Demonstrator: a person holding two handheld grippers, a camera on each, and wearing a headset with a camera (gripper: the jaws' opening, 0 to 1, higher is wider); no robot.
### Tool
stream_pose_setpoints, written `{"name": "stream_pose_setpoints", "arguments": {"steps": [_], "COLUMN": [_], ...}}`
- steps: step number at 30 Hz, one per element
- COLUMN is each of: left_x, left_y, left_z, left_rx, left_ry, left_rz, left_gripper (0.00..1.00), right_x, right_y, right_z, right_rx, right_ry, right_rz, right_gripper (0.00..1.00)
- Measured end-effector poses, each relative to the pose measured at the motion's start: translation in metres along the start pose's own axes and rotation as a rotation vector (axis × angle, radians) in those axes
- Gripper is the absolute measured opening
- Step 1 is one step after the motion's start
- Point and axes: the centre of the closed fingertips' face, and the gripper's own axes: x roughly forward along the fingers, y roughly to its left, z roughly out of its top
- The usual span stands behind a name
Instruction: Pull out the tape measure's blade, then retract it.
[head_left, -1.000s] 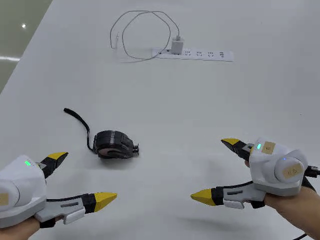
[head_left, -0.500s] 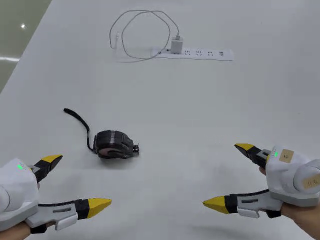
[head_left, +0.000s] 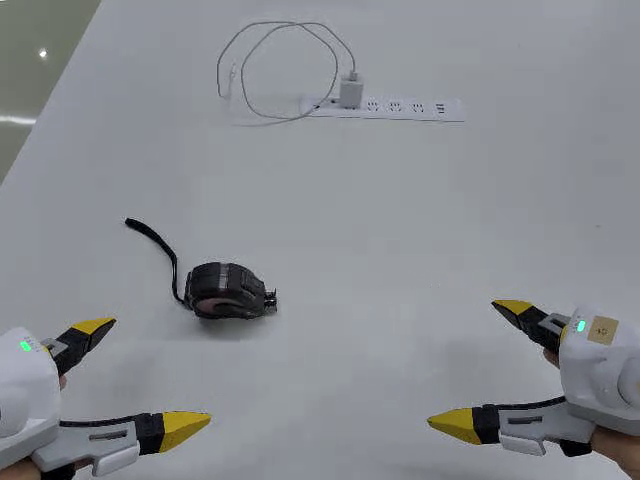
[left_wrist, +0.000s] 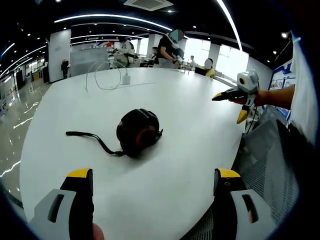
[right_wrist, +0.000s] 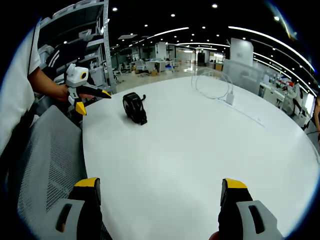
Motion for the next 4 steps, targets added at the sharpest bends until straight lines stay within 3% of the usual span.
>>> {"name": "stream_pose_setpoints", "arguments": {"steps": [4], "left_x": [-0.0016], "left_y": [-0.0001], "left_z": [-0.0019], "left_rx": [0.005], "left_ry": [0.006], "left_rz": [-0.004], "left_gripper": [0.99], "right_x": [-0.0018], "right_y": [-0.0013], "right_z": [-0.0015], "right_rx": [0.003], "right_ry": [0.002], "right_rz": [-0.003], "right_gripper": [0.99]}}
